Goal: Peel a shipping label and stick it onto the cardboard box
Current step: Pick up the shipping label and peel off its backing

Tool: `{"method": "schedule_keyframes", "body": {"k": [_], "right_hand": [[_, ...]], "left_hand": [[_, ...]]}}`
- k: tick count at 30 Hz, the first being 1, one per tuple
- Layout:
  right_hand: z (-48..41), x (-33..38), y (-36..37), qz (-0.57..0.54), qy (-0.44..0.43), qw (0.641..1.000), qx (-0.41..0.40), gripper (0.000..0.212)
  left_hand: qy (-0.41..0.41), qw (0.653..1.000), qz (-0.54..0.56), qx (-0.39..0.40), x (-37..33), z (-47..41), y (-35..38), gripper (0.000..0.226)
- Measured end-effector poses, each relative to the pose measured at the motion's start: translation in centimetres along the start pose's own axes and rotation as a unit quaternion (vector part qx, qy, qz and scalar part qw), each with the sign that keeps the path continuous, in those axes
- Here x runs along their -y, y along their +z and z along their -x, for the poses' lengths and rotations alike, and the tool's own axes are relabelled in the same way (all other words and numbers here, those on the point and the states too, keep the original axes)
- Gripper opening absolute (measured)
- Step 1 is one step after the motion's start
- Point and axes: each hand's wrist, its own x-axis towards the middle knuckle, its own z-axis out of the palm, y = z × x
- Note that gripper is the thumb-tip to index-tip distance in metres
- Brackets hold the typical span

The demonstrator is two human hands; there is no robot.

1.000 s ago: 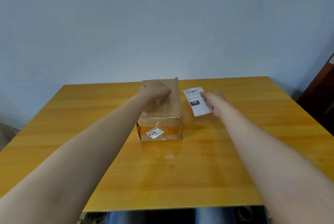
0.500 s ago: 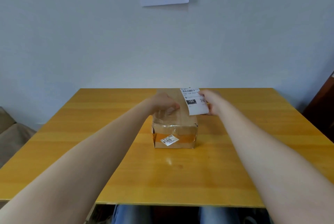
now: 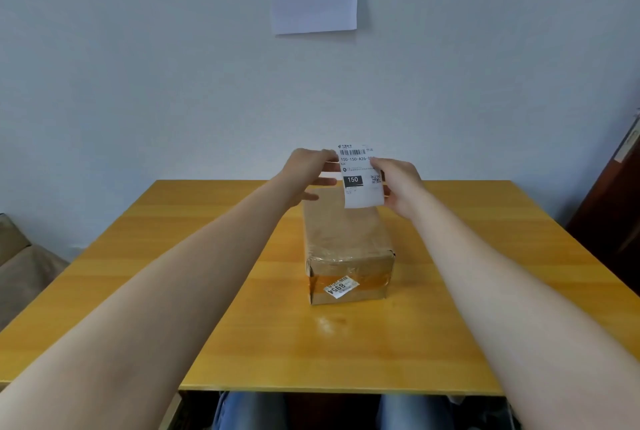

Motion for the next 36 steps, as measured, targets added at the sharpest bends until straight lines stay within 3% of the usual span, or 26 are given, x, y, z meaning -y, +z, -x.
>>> {"method": "schedule_keyframes", "body": {"k": [9,13,16,20,25,30,36], "right_hand": [[0.9,1.0,0.4,0.026,-0.008,0.998,0.052,0.013],[0.9,1.6,0.8,0.137,-0.126,0.981,-0.059,0.031],[1.4,2.5,1.3,0.126,-0.187,0.973,-0.044,0.017],[2.4,3.1,2.1,0.119,-0.196,0.973,0.016,0.006],[2.8,2.8,2.2,0.129,-0.208,0.969,0.029,0.017],[2.8,2.7,2.3,0.124,-0.201,0.971,0.035,0.025],[2.9,2.6,2.2,0.109,-0.2,0.973,0.042,0.031]], "left_hand": [[0.053,0.998,0.021,-0.03,-0.1,-0.4,-0.8,0.023],[0.094,0.994,0.012,-0.06,-0.2,-0.6,-0.5,0.021],[0.127,0.99,0.016,-0.058,-0.3,-0.7,-0.2,0.019],[0.164,0.985,0.02,-0.042,-0.2,-0.7,-0.1,0.013],[0.2,0.98,0.008,0.01,0.0,-0.1,0.1,0.008],[0.189,0.978,0.054,0.07,0.0,0.2,0.0,0.032],[0.206,0.976,0.041,0.058,0.5,-0.3,-0.1,0.022]]}}
